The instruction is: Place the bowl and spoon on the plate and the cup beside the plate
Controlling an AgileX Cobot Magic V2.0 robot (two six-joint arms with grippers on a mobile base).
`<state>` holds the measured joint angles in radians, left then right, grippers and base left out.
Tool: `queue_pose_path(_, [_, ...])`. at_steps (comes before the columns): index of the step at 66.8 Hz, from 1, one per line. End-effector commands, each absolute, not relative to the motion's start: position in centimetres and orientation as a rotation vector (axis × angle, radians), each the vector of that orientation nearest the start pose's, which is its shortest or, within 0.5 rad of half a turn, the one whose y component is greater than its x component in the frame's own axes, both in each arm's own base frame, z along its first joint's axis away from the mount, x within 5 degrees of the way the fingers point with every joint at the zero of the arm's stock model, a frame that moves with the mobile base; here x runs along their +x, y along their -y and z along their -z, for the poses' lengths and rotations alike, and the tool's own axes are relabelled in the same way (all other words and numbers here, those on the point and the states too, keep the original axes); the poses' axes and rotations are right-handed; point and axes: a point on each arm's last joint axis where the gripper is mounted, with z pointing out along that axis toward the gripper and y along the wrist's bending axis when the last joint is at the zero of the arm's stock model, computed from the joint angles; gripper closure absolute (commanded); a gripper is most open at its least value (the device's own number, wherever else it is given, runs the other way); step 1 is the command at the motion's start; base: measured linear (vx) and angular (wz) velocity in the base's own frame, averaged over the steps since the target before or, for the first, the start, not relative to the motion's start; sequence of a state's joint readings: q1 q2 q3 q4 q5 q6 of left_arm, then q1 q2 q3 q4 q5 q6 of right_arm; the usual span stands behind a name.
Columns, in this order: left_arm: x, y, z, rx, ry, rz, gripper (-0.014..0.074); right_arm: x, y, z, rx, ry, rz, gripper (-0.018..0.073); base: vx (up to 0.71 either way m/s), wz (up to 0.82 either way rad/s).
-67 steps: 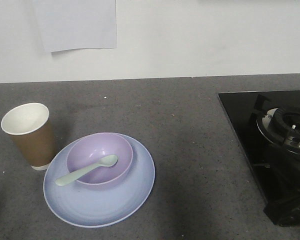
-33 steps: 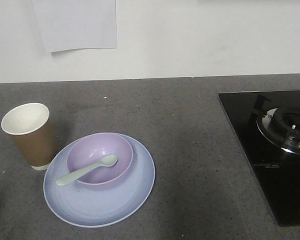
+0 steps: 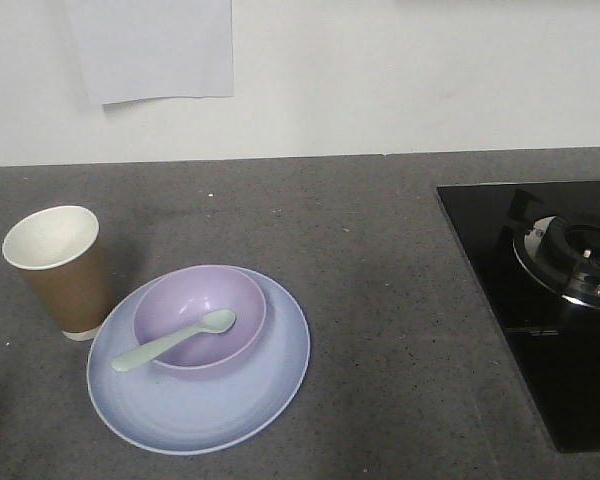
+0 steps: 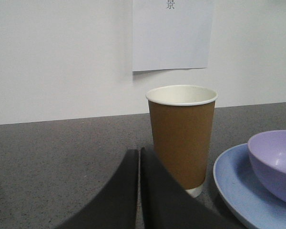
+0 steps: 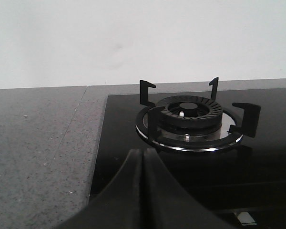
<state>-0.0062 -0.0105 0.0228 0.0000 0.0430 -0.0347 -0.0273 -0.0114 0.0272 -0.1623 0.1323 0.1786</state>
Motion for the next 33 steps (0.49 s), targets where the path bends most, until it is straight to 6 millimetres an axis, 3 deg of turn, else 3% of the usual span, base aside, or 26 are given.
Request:
queue_pose_path(1, [5.35,0.07,-21.75,-0.022,-1.426,0.047,0.0603,5.64,0.3,-19.7,0.017,-1.552,0.054,0.057,0.0,0.0])
queue_pose_path(18, [5.35,0.07,-21.75,-0.022,-1.426,0.047,0.0603,5.64,-0.1,-19.81,-0.073,-1.539,0.039,0.057,0.0,0.0])
queue_pose_path(33, [5.35,0.07,-21.75,-0.022,-1.426,0.047,0.0603,5.63,-0.13,-20.01,-0.052,-1.517,0.014,0.057,0.0,0.0])
